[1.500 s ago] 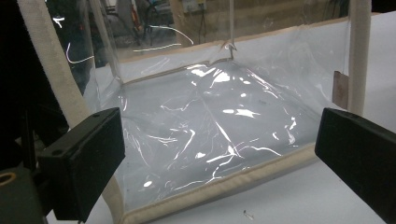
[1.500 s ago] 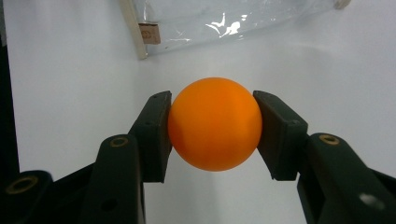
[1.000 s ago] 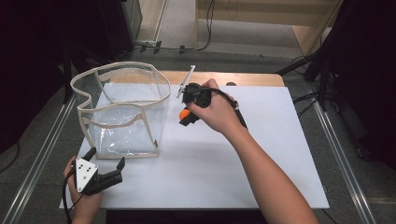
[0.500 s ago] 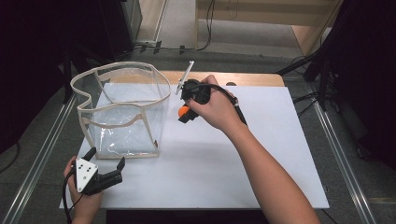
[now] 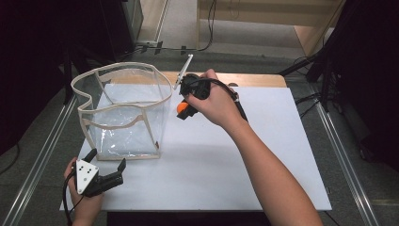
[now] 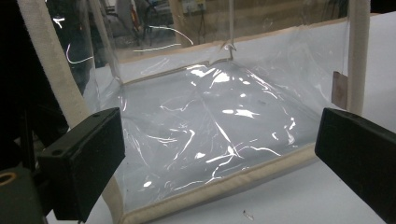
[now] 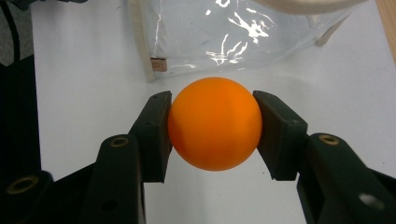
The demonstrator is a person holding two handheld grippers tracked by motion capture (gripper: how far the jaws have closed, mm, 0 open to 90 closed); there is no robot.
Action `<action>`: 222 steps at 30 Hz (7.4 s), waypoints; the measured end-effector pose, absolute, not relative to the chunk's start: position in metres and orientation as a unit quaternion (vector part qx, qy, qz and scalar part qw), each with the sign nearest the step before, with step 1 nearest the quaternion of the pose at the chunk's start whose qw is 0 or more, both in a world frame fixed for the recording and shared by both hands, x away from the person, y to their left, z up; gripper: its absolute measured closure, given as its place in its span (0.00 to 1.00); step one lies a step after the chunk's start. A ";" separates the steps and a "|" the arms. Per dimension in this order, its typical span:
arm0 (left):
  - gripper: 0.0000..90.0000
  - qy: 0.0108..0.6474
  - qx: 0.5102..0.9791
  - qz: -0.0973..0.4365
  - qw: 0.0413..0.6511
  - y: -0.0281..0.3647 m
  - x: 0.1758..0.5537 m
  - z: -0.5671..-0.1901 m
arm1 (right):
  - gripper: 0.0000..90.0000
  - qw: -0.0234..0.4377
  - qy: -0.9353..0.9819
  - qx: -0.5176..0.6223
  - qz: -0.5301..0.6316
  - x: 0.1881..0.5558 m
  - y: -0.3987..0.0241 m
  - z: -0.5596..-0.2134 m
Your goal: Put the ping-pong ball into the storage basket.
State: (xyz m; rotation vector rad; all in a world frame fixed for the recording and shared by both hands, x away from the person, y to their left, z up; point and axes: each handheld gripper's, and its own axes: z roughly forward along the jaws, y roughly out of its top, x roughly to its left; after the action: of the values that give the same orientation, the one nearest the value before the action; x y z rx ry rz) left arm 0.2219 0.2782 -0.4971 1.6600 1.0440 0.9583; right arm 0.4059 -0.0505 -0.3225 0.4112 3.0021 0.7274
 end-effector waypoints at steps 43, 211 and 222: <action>0.02 0.424 0.674 0.390 0.461 0.279 0.222 -0.497 | 0.54 0.025 0.960 0.122 0.251 0.425 -0.043 -0.276; 0.02 0.425 0.675 0.391 0.459 0.278 0.222 -0.497 | 0.00 0.021 0.941 0.194 0.275 0.392 -0.104 -0.372; 0.02 0.425 0.674 0.392 0.460 0.278 0.222 -0.497 | 0.00 0.020 0.940 0.199 0.276 0.389 -0.110 -0.377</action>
State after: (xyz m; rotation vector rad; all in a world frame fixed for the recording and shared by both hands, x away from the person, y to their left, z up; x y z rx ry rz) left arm 0.2217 0.2780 -0.4972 1.6594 1.0471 0.9639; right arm 0.3892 -0.1105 -0.3767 0.6168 2.9158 0.8558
